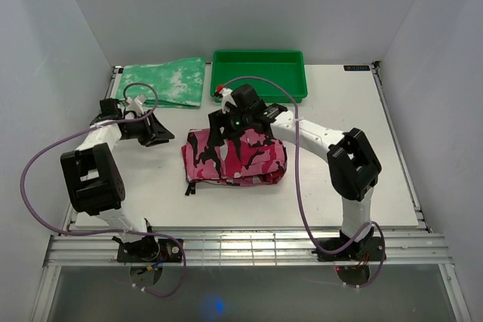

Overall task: Fold and stack the trousers
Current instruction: Fold the trousers

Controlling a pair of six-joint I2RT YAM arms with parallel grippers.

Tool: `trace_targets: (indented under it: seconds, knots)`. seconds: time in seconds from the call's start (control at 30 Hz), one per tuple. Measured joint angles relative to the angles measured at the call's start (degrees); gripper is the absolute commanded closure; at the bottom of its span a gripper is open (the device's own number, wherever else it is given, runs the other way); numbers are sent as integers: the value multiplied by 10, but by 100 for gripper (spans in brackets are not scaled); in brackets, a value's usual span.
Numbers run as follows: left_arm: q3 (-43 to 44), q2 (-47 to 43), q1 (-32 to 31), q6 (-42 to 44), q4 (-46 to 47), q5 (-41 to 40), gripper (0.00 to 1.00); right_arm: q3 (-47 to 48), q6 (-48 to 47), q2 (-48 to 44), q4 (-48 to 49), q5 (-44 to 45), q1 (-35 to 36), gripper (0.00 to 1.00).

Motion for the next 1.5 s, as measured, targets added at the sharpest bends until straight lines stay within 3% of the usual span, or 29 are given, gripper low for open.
trace_targets:
  seconds: [0.03, 0.13, 0.37, 0.7, 0.73, 0.87, 0.9, 1.0, 1.33, 1.5]
  knots:
    - [-5, -6, 12, -1, 2, 0, 60, 1, 8, 5, -1, 5, 17, 25]
    - [-35, 0, 21, -5, 11, -6, 62, 9, 17, 21, -1, 24, 56, 25]
    - [-113, 81, 6, -55, 43, 4, 59, 81, 34, 100, -3, 90, 119, 26]
    - [-136, 83, -37, -113, 139, 31, 56, 183, 41, 213, -28, 178, 120, 32]
    - [-137, 83, -38, -117, 144, 30, 56, 185, 41, 216, -31, 182, 120, 35]
    - [-139, 83, -41, -134, 165, 24, 58, 189, 36, 217, -35, 203, 125, 62]
    - [-139, 83, -42, -137, 168, 22, 59, 189, 34, 218, -36, 206, 129, 74]
    - [-141, 85, -43, -145, 176, 19, 64, 189, 26, 221, -36, 211, 136, 92]
    - [-140, 113, -42, -162, 193, 34, 99, 191, 18, 221, -30, 164, 132, 92]
    - [-139, 119, -42, -164, 197, 43, 100, 198, 26, 220, -29, 152, 131, 92]
